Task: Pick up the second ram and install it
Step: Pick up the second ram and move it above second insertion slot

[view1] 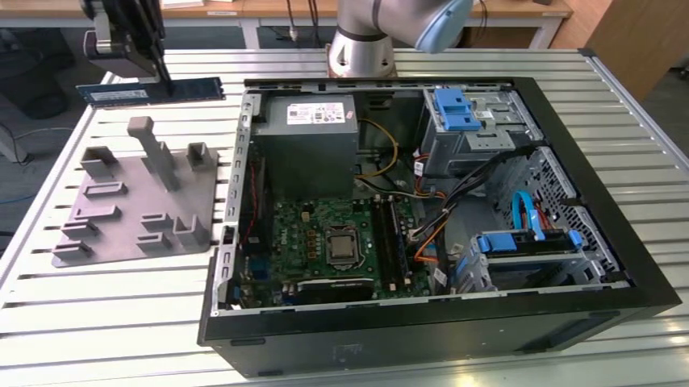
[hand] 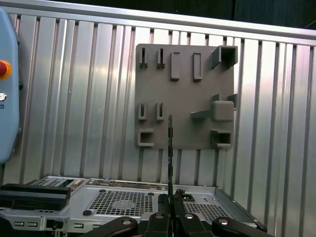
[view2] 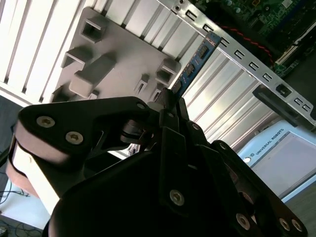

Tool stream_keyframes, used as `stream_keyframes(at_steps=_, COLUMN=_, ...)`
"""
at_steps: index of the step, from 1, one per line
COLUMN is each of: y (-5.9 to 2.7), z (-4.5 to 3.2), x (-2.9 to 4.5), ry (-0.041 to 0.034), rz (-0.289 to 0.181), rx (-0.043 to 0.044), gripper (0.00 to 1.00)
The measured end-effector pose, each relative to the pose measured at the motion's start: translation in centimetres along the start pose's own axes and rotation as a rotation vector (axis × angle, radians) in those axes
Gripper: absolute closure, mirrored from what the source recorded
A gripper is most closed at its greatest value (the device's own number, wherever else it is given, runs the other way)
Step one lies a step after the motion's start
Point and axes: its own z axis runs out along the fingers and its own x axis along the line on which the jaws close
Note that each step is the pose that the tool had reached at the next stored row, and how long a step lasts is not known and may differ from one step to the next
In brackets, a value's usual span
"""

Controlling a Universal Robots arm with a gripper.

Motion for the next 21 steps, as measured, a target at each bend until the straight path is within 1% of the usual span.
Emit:
stream_keyframes(at_steps=10, y=-1.96, z=-0.04, x=0.13, ry=0.0000, rz=0.000, rx=-0.0001, gripper=0.86)
stream_keyframes(at_steps=21, y=-3.73, z=-0.08, x=0.26, ry=0.0000, rz=0.000, rx=-0.0001, gripper=0.86)
